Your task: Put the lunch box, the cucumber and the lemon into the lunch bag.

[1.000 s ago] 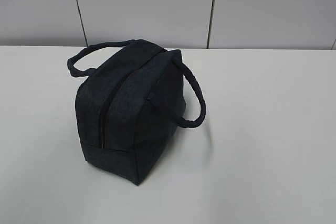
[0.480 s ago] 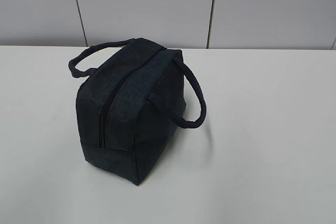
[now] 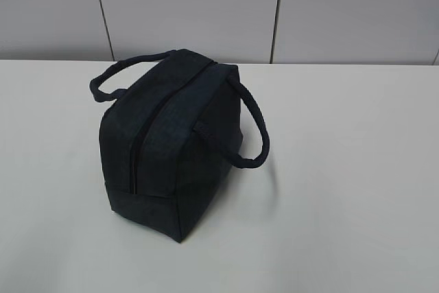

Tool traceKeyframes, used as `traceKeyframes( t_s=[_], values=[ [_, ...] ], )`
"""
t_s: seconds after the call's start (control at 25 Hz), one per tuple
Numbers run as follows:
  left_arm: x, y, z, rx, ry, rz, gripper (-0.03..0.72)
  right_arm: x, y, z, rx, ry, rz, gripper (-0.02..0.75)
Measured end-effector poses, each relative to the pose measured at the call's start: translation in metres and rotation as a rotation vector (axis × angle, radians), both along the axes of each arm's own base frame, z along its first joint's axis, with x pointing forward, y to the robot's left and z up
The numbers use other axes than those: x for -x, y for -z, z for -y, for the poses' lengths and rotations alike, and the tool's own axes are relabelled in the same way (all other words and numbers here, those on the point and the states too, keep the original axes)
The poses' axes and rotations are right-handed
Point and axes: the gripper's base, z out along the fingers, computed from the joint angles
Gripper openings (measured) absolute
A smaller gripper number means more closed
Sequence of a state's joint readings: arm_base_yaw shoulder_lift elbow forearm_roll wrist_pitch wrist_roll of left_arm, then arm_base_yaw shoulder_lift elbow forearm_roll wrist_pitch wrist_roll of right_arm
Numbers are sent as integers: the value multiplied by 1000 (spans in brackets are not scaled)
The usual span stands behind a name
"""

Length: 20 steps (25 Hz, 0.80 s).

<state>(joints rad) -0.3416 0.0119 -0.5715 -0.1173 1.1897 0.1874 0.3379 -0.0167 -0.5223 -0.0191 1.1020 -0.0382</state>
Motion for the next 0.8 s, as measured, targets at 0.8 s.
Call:
traceKeyframes(
  t_s=[0.8],
  values=[
    [-10, 10, 2, 54, -83, -10, 239, -1, 11, -2, 24, 0, -69, 368]
  ],
)
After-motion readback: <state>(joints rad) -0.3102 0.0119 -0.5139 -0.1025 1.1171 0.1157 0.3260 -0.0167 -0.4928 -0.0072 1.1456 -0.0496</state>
